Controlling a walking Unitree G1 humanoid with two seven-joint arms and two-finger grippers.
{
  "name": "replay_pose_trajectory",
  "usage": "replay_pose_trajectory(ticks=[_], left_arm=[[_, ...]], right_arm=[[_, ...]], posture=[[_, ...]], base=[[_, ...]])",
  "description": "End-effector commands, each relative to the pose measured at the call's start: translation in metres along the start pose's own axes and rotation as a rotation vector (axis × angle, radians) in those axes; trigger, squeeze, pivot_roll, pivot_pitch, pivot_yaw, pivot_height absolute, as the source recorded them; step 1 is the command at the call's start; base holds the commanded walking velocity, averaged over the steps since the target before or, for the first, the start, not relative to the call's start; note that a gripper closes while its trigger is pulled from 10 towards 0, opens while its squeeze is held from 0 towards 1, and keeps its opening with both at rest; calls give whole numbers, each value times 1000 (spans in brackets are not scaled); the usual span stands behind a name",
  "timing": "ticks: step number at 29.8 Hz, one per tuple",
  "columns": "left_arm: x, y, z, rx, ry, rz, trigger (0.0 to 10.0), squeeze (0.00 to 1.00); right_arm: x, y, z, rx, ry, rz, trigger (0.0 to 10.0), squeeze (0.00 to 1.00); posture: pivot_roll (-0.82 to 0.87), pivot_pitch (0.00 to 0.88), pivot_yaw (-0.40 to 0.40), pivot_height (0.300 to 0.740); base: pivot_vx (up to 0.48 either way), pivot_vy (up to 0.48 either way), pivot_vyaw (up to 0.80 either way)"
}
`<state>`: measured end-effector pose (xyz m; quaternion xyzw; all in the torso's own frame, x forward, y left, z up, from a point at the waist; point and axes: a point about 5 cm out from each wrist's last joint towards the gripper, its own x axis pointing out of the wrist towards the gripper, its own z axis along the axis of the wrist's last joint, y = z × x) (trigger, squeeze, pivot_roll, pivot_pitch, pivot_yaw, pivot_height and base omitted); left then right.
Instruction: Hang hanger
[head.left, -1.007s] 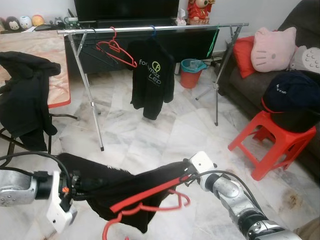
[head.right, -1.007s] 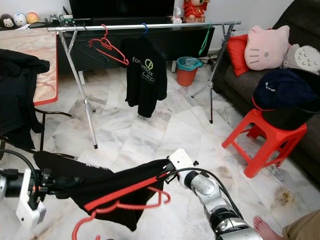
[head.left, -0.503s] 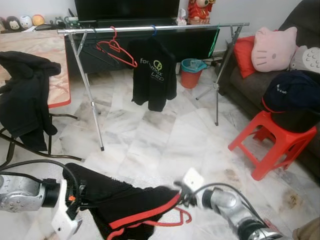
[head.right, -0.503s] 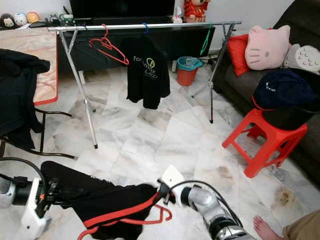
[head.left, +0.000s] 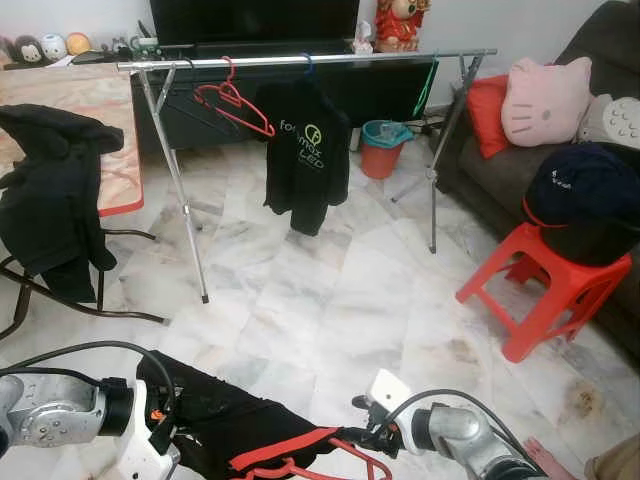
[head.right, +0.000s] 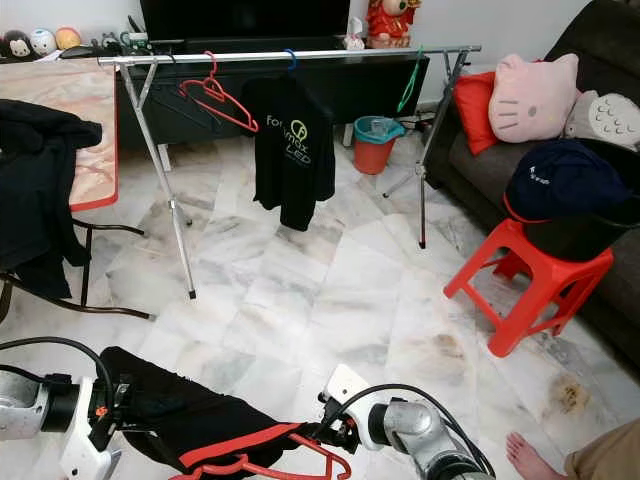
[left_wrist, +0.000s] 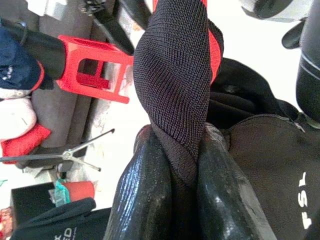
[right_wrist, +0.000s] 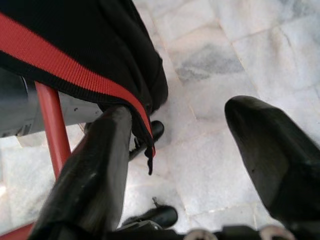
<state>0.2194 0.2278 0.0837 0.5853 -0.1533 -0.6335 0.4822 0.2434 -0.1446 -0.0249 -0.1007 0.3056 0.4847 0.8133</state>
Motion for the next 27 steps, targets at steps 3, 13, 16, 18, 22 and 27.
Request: replay_pose_trajectory(ticks=[3,13,16,18,22,27], left_arm=[[2,-5,0,-16,3,-25,10000,0],[9,-14,2,-59,-2,-53,10000,0],[11,-16,0,-91,20,-46,10000,0],[14,-19,-5,-172,67,-24,10000,0],[20,-23,-17,-367,194,47,10000,0],[35,-15,-23,-525,240,147,10000,0]], right_arm=[[-12,-12,7,-3,-33,12,10000,1000],[-34,1,-15,-152,162,301,10000,0],[-37,0,-16,-194,206,309,10000,0],[-36,-9,-10,-247,212,216,10000,0],[-33,-31,19,-256,61,-59,10000,0],[-33,-41,45,-299,-75,-189,10000,0]], posture=[[132,0,-44,740],[118,0,-32,740],[122,0,-29,740],[121,0,-27,740],[122,0,-22,740],[125,0,-25,740]], base=[[0,0,0],[0,0,0],[0,0,0],[0,0,0],[0,0,0],[0,0,0]])
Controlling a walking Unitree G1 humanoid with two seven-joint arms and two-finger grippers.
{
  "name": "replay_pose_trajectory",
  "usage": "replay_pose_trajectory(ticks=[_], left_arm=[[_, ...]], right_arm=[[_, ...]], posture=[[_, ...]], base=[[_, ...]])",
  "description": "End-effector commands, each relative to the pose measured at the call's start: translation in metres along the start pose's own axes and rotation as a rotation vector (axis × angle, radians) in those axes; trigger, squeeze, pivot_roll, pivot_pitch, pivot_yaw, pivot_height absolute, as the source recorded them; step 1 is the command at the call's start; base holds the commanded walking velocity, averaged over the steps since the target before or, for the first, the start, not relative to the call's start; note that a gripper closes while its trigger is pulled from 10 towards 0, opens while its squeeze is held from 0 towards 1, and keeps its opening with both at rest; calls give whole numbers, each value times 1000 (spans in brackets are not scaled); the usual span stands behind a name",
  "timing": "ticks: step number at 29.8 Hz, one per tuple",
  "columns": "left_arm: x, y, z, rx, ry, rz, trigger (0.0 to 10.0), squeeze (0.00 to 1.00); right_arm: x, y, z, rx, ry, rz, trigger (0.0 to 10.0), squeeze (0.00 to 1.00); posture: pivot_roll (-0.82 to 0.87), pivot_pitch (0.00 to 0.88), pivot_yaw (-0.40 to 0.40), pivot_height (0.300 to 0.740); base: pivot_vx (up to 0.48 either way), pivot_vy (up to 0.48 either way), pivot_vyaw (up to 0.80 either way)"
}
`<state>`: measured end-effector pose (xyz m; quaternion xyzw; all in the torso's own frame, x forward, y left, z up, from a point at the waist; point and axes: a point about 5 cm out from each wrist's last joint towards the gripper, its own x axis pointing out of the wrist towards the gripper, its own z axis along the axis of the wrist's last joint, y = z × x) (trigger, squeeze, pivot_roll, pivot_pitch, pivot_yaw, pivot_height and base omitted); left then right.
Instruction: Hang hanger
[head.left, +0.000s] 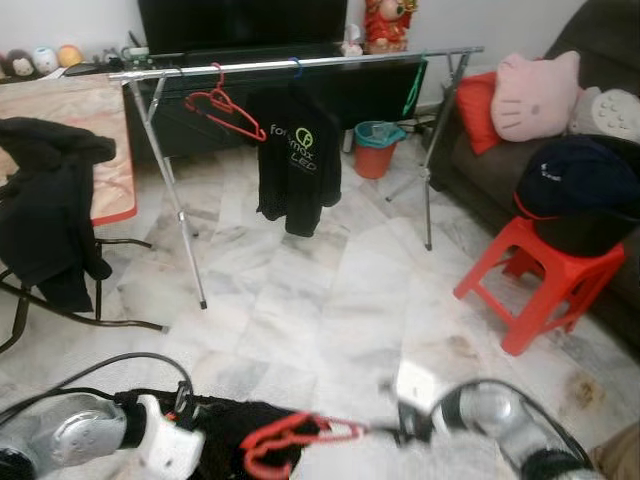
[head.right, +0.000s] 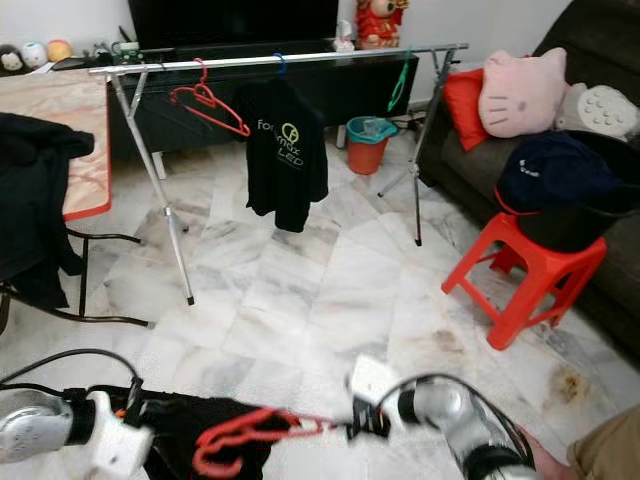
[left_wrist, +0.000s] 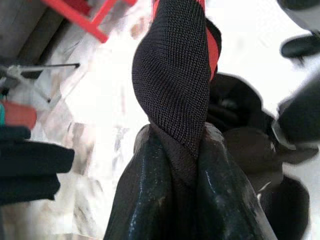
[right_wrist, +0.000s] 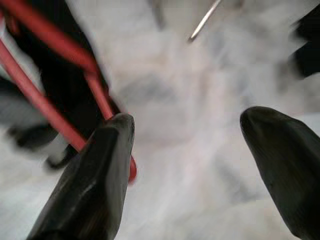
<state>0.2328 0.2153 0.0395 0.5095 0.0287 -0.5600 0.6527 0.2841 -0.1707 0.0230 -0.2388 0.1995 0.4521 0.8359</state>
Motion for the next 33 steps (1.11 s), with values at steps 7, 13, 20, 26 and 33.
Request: replay_pose_trajectory(ticks=[7,13,20,26,33], left_arm=[[6,33,5,-245,5,91,10000,0],[7,46,5,-339,19,106,10000,0],[29,49,6,-561,13,227,10000,0],[42,48,-2,-760,66,408,10000,0],[34,28,-30,-1006,225,739,10000,0]], right_arm=[[1,-1,15,-50,-73,16,10000,0],[1,-21,32,38,-182,-157,10000,0],[2,-37,43,216,-302,-432,10000,0],[5,-32,28,317,-258,-563,10000,0],[6,-9,-17,582,-103,-736,10000,0]], posture=[[123,0,-18,740],[119,0,-18,740],[112,0,-13,740],[108,0,-11,740],[111,0,-15,740]], base=[[0,0,0],[0,0,0],[0,0,0],[0,0,0],[0,0,0]])
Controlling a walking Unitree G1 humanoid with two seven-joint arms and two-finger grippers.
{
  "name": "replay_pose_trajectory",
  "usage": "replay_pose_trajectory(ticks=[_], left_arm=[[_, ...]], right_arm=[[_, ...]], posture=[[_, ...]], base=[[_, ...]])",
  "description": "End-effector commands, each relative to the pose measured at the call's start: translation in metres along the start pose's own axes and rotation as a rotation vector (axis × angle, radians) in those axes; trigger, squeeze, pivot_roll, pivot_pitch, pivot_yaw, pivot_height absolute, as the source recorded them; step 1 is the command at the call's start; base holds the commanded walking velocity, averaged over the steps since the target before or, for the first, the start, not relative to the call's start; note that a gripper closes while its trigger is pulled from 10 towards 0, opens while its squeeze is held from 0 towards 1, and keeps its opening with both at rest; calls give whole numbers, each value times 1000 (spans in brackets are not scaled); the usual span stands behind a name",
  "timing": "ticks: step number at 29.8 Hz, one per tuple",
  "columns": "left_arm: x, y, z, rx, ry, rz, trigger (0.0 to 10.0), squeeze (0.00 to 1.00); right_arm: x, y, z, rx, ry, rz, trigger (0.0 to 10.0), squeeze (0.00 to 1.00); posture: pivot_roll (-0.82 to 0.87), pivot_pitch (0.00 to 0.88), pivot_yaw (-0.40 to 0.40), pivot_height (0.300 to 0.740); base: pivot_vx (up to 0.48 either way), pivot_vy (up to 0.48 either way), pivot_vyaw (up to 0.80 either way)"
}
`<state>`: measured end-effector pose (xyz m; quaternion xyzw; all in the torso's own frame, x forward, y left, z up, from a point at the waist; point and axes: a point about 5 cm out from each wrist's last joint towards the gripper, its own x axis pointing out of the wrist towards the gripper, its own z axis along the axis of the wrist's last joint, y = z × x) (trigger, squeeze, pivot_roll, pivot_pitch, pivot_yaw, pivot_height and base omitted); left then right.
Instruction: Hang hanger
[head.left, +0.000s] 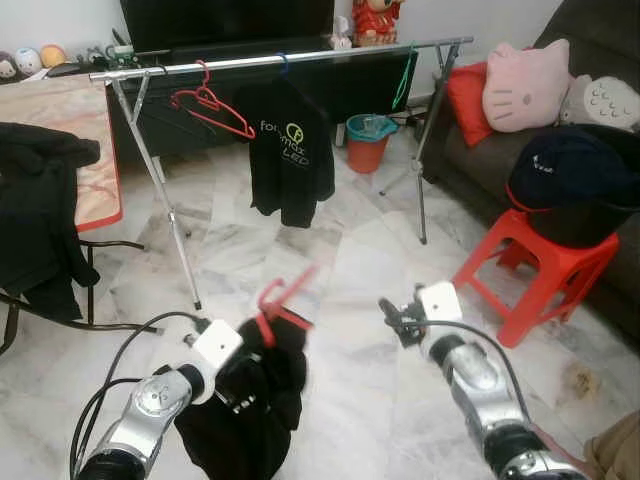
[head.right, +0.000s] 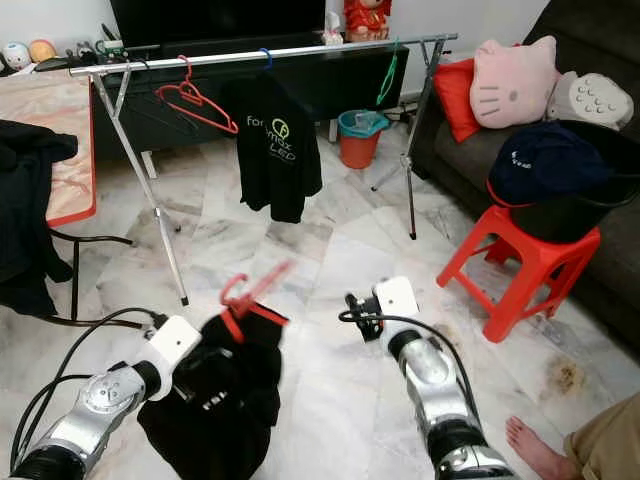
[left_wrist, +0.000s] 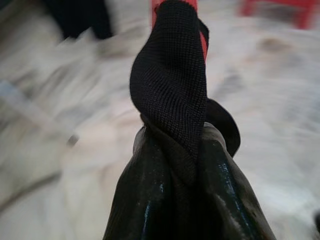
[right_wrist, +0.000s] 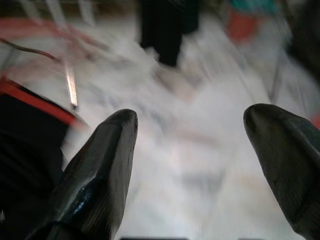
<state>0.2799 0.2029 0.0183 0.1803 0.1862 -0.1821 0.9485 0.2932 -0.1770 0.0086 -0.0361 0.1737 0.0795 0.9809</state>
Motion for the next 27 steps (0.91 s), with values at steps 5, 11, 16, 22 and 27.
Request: replay_pose_trajectory(ticks=[5,11,16,22,27], left_arm=[[-14,13,-27,-64,85,161,10000,0],[-34,13,-63,-47,232,206,10000,0],[-50,0,-93,-72,357,153,10000,0],[-69,-16,-121,-109,498,133,10000,0],[-71,-26,-128,-134,538,125,10000,0]], right_arm=[[-17,-16,-37,177,154,-223,10000,0],[-45,-7,-87,259,371,-273,10000,0],[-72,0,-121,268,515,-312,10000,0],[-92,9,-141,273,595,-305,10000,0],[-97,11,-146,306,622,-328,10000,0]], posture=[[110,0,-14,740],[112,0,-11,740],[111,0,-10,740],[111,0,-10,740],[111,0,-10,740]], base=[[0,0,0],[0,0,0],[0,0,0],[0,0,0],[0,0,0]])
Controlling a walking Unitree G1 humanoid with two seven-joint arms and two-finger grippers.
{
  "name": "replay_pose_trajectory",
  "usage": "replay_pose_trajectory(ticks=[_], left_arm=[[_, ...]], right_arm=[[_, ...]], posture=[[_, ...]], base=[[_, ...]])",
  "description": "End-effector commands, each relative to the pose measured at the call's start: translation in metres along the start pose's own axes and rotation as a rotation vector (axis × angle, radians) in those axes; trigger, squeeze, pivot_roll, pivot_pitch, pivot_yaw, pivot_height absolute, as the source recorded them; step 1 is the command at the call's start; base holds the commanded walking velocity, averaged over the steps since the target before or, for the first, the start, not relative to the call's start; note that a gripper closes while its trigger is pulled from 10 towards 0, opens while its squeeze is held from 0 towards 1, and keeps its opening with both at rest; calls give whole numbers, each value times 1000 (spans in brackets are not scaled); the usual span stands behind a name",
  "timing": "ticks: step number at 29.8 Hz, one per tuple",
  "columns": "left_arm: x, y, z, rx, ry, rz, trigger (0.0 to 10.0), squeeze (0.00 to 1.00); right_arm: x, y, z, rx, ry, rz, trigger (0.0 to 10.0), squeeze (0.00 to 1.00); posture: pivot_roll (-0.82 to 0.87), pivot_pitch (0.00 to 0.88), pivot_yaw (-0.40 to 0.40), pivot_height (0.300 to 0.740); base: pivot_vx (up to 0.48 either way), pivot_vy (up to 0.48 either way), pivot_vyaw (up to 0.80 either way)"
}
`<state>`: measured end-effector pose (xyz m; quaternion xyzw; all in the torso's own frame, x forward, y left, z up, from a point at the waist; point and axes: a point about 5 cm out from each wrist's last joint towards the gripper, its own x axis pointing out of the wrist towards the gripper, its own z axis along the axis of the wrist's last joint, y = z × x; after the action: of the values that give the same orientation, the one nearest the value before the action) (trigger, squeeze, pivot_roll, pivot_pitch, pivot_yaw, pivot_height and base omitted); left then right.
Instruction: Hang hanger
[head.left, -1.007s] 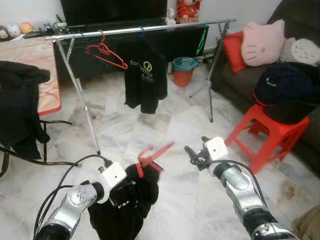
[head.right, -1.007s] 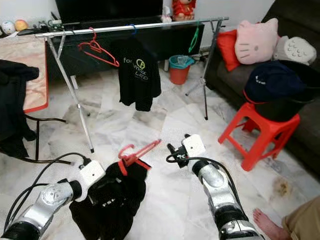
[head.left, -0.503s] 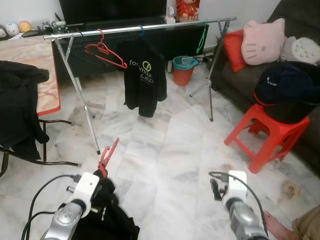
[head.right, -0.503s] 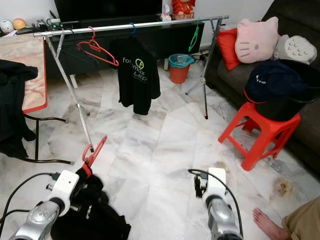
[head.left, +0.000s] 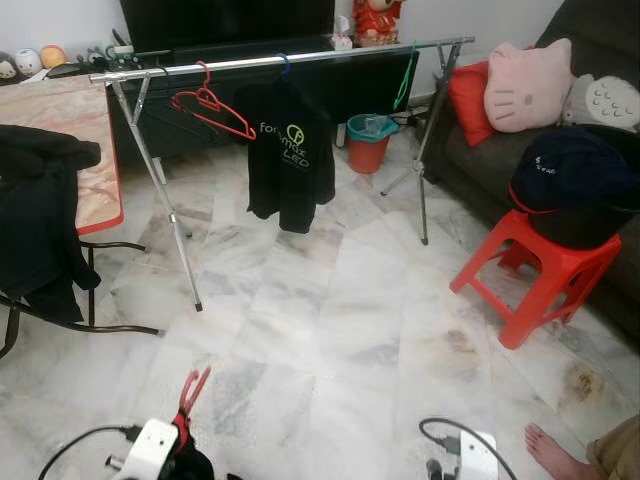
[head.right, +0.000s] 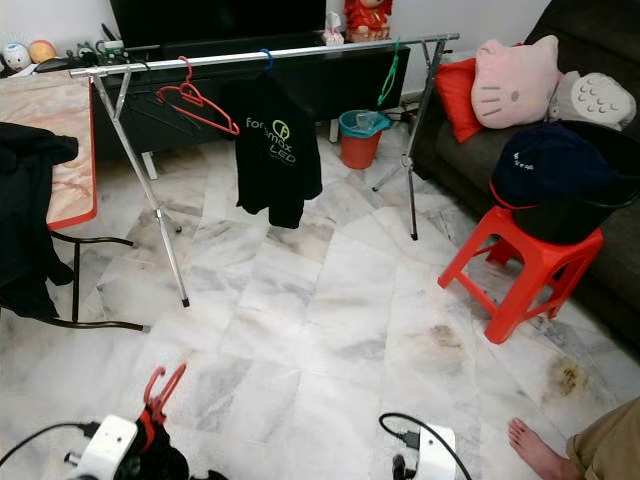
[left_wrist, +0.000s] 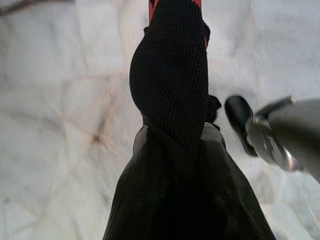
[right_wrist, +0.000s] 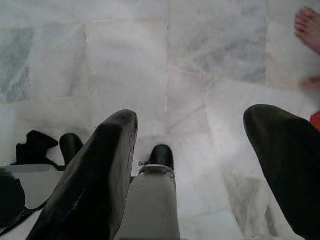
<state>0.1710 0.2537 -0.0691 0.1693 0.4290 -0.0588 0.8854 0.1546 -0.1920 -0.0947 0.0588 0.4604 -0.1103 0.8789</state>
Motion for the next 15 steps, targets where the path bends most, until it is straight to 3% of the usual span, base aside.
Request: replay_pose_trajectory(ticks=[1,5,13,15], left_arm=[[1,-2,0,3,8,2,10000,0],[2,-5,1,-12,7,3,10000,0],[1,-8,-5,-14,32,1,10000,0],[1,-8,-6,-15,33,0,10000,0]], right_arm=[[0,-3,-2,8,15,-14,10000,0],[-2,-1,-11,-63,40,20,10000,0],[-4,-4,-16,-38,47,10,10000,0],[-4,-4,-17,-68,55,12,10000,0]], posture=[[97,0,-9,740],[97,0,-9,740],[98,0,0,740],[98,0,0,740]], base=[[0,0,0],[0,0,0],[0,0,0],[0,0,0]])
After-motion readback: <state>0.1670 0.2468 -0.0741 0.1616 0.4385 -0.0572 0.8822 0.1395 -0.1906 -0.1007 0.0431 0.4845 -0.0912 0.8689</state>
